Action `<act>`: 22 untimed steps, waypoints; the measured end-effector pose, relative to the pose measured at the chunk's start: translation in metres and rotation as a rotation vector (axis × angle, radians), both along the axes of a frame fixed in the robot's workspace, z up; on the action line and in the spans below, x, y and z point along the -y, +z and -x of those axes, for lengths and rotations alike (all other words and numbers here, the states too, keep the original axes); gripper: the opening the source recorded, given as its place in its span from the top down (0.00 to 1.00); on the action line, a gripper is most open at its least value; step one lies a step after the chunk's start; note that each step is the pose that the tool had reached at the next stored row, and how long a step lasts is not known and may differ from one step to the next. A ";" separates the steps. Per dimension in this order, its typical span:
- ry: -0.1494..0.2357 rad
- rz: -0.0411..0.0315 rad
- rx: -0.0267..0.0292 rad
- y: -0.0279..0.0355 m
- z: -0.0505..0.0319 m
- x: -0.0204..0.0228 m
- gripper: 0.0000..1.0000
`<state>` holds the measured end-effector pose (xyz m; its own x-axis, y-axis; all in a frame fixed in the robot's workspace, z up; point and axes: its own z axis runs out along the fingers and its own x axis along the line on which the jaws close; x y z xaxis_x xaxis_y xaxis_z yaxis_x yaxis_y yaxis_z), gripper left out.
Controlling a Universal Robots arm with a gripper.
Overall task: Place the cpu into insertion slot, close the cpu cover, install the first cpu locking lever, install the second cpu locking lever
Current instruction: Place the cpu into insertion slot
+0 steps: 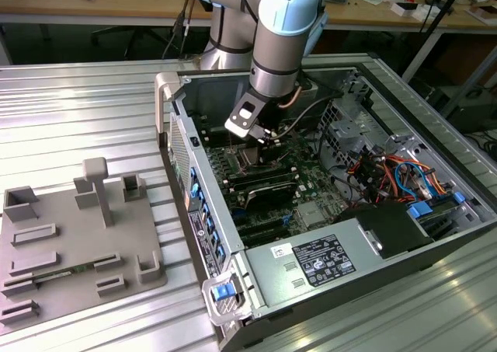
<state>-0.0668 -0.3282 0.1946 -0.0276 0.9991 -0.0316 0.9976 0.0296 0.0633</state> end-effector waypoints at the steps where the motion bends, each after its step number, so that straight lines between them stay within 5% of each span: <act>1: 0.000 0.0000 0.0000 0.0000 0.0000 0.0000 0.45; 4: 0.000 0.0005 0.0003 -0.0001 0.0000 0.0001 0.45; 6: 0.000 -0.0007 0.0005 -0.0003 -0.0001 -0.0001 0.33; 22: -0.005 -0.0042 0.0000 0.0024 0.0000 -0.0015 0.33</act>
<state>-0.0668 -0.3267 0.1970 -0.0223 0.9994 -0.0274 0.9977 0.0240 0.0634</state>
